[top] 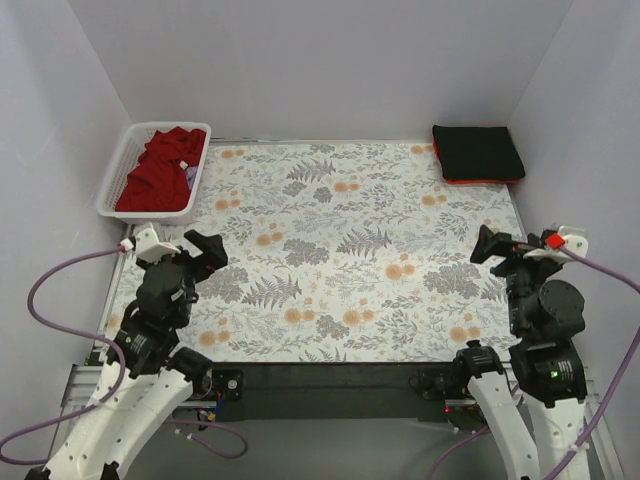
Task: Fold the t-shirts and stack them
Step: Reset both grippers
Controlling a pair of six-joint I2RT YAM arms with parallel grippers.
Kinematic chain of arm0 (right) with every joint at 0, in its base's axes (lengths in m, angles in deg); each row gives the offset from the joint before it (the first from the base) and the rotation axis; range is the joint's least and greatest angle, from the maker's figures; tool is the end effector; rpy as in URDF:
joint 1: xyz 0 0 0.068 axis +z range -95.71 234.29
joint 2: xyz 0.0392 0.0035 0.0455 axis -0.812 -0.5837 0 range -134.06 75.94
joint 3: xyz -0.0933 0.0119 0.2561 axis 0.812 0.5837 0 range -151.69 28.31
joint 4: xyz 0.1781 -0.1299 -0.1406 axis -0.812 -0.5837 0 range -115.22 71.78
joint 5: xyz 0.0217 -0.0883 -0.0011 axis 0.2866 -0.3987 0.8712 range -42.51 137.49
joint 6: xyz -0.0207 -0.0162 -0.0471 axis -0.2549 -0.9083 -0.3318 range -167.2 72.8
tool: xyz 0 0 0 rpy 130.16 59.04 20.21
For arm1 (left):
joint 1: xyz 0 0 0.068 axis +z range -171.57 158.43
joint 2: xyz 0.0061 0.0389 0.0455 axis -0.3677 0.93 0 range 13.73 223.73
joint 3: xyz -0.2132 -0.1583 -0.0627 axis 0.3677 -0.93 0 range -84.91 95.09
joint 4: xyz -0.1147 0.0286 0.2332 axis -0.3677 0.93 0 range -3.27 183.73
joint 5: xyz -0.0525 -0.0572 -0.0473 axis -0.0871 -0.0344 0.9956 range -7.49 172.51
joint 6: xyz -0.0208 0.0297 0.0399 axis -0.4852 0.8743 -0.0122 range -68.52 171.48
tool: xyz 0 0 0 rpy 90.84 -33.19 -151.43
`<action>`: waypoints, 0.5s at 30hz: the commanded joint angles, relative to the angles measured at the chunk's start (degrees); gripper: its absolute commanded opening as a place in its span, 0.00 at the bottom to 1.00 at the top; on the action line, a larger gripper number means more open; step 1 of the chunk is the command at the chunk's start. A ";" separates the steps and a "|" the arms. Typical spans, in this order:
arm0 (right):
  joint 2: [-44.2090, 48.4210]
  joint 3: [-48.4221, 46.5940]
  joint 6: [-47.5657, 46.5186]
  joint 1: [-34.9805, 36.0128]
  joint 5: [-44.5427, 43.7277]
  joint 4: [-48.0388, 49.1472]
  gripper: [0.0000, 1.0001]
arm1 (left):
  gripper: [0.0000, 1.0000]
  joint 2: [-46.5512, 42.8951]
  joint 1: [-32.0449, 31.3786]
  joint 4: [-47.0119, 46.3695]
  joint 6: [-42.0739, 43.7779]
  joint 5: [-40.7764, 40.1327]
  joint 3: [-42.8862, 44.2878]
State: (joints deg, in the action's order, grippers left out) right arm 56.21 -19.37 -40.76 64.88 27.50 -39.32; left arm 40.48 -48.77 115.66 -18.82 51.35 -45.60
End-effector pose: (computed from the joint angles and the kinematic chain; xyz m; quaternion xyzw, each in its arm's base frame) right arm 0.0677 0.0002 0.3832 0.1060 0.6578 -0.0049 0.7457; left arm 0.1067 -0.0341 0.3148 -0.4329 0.6581 -0.2922 0.5423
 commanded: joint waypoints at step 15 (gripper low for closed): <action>13.58 14.37 0.86 0.05 0.82 -2.80 0.98 | 0.91 -8.37 -0.05 -2.74 0.52 -4.35 -8.37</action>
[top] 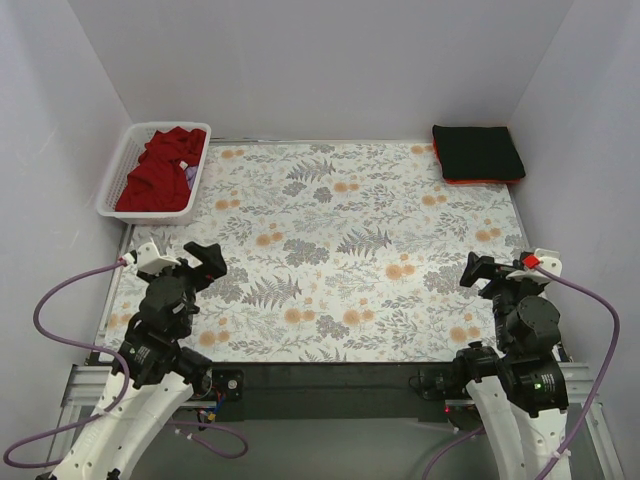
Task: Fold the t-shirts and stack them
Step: Reset both grippers
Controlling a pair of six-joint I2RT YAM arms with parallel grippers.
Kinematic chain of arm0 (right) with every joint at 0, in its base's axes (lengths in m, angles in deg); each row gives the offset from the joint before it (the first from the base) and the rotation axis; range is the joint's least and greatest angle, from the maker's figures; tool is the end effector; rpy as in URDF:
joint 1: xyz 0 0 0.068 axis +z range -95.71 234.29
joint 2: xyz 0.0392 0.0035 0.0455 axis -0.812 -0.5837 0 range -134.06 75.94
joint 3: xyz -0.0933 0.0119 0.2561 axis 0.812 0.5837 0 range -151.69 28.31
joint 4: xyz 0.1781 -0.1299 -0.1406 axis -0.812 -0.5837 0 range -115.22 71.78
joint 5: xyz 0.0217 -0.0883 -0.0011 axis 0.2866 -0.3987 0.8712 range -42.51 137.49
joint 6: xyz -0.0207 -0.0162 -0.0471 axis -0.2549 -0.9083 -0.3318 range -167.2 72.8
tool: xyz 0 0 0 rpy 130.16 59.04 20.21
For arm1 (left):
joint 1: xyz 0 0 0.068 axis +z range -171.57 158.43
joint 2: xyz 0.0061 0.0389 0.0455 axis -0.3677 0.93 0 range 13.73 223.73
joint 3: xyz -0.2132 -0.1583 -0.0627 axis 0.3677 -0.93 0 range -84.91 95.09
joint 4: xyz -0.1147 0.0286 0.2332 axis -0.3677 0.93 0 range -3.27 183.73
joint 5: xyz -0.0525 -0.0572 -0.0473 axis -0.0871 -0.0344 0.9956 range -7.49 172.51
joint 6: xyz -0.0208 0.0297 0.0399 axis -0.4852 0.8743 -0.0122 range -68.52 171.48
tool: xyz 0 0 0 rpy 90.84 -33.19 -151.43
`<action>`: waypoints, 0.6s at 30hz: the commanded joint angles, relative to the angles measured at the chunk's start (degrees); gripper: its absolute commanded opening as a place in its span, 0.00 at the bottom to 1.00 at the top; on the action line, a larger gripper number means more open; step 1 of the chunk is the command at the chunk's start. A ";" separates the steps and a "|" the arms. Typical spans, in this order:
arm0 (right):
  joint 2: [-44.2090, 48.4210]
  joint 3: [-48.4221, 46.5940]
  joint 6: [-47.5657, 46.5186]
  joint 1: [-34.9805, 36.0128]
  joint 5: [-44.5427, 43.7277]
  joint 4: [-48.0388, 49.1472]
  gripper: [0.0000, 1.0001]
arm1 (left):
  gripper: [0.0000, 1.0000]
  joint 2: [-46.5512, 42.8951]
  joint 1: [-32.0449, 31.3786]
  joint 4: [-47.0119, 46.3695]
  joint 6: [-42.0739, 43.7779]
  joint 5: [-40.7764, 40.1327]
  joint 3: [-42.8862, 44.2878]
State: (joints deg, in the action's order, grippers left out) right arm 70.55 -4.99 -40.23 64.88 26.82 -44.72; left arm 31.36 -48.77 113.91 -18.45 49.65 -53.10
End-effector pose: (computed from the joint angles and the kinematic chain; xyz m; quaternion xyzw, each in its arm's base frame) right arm 0.0544 -0.0027 0.3086 0.1066 0.6907 -0.0164 0.7151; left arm 0.0910 -0.0251 0.2883 -0.4374 0.6349 -0.3012 0.5611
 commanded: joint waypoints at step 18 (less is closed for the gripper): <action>-1.20 0.34 -0.11 0.05 4.06 3.12 0.98 | 0.91 0.74 1.62 -5.29 2.78 -0.01 -3.07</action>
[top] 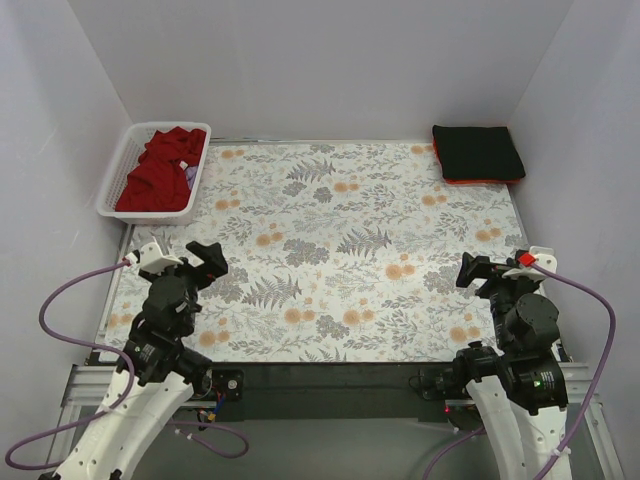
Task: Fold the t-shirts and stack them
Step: Reset both grippers
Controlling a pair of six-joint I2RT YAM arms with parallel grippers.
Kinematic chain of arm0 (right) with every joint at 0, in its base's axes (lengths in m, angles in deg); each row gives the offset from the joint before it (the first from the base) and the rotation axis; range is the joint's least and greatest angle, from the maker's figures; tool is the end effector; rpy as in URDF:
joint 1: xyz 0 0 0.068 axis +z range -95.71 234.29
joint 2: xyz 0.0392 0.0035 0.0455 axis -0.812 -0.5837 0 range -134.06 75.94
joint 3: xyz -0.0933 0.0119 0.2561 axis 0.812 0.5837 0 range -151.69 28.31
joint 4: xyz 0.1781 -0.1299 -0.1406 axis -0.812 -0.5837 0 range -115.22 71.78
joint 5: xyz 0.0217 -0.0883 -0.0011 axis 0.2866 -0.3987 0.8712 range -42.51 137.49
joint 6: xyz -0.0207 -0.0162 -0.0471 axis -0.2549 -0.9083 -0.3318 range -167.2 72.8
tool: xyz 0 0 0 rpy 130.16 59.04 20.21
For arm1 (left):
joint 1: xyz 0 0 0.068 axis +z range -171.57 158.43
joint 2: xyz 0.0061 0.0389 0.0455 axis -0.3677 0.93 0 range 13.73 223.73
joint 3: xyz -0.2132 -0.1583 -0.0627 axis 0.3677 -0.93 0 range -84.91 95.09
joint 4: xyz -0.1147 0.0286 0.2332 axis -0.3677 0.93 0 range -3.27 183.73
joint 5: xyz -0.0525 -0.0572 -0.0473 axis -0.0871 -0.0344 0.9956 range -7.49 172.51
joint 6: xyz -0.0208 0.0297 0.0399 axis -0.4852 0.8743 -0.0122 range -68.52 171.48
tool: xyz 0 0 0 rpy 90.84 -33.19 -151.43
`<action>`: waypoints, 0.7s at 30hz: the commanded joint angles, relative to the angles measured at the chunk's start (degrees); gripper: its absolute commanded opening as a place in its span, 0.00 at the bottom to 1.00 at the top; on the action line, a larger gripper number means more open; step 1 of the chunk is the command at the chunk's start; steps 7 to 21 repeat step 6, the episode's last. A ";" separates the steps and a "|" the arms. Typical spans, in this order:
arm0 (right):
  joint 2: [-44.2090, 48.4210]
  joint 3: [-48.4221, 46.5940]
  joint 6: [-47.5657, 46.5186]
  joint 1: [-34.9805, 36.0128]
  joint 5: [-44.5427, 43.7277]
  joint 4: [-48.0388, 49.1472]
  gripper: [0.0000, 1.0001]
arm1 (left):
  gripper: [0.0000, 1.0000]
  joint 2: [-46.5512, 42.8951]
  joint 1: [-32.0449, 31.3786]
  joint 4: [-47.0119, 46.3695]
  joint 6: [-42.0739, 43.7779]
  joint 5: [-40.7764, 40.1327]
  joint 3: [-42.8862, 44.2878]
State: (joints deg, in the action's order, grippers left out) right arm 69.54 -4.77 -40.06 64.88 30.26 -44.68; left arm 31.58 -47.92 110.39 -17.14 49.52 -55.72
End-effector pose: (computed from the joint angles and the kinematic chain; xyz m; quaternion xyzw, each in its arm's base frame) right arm 0.0587 0.0002 0.3069 0.0850 0.7006 0.0035 0.7084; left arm 0.0969 -0.0264 0.2793 -0.4354 0.6324 -0.2938 0.5694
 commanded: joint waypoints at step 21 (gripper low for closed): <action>-0.20 0.21 -0.37 0.05 0.54 3.34 0.98 | 0.91 1.14 1.56 -2.47 1.65 0.82 -0.71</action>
